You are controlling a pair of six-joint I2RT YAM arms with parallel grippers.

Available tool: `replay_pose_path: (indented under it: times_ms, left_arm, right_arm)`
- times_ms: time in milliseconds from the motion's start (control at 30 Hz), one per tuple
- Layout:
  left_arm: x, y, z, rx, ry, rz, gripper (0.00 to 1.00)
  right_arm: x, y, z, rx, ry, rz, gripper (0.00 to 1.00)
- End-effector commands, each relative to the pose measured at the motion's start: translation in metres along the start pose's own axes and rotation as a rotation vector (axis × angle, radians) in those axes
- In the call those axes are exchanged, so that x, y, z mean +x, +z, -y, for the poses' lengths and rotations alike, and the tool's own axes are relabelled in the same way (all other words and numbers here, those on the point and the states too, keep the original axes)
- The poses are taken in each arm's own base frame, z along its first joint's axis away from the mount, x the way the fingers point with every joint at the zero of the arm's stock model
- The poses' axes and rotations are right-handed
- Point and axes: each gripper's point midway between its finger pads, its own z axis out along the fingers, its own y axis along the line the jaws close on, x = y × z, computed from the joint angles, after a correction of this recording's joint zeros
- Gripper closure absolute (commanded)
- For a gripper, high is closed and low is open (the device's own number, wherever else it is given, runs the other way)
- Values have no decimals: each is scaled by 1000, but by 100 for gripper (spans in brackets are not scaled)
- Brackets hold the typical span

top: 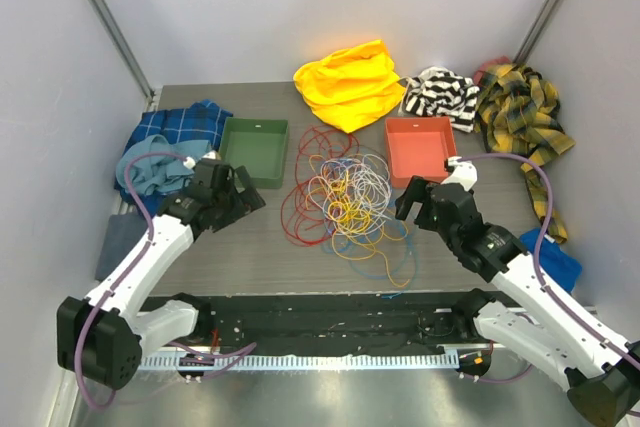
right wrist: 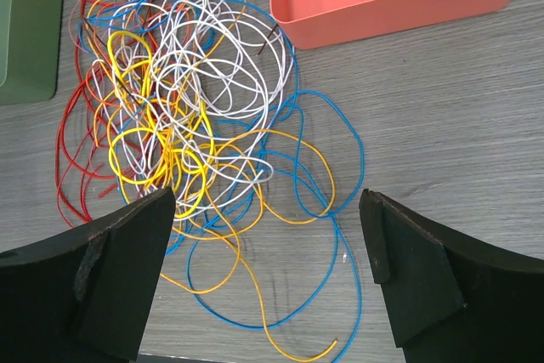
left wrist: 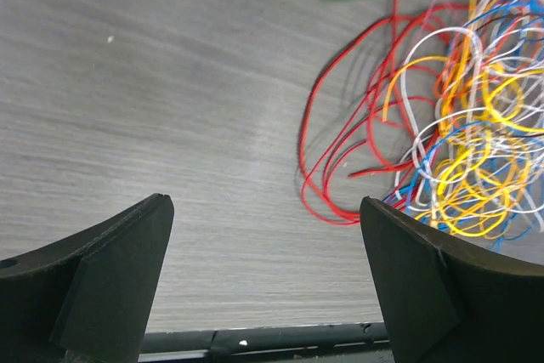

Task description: Untangle the cables

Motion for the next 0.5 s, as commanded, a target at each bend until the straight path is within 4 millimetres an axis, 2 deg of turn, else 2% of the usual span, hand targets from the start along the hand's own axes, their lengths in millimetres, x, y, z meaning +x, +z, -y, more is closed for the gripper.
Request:
replay_pose_path:
  times_ms: [0,67,100,133,267,300,367,400,467]
  left_arm:
    - [11,8,9,45,-19,-11,4]
    - [14,12,8,25,-30,2,5]
    - [21,14,13,30,-14,-7,5]
    - [20,16,17,29,-13,11,5]
    - [25,21,48,54,49,30,5]
    - [21,21,58,66,55,38,5]
    - [26,31,62,42,85,19,7]
    - [23,32,68,47,87,24,8]
    - [29,45,66,10,103,2,9]
  right_arm:
    - [-1,-1,-4,-27,-2,10,0]
    - [2,1,-2,-21,-2,7,0]
    - [2,2,-3,-28,2,13,0]
    - [4,3,-2,-24,2,8,0]
    - [6,4,-4,-31,7,4,0]
    - [5,3,-5,-35,3,2,0]
    - [5,2,-4,-34,0,1,0]
    - [4,1,-3,-35,-4,5,0]
    - [4,-1,-2,-36,-5,6,0]
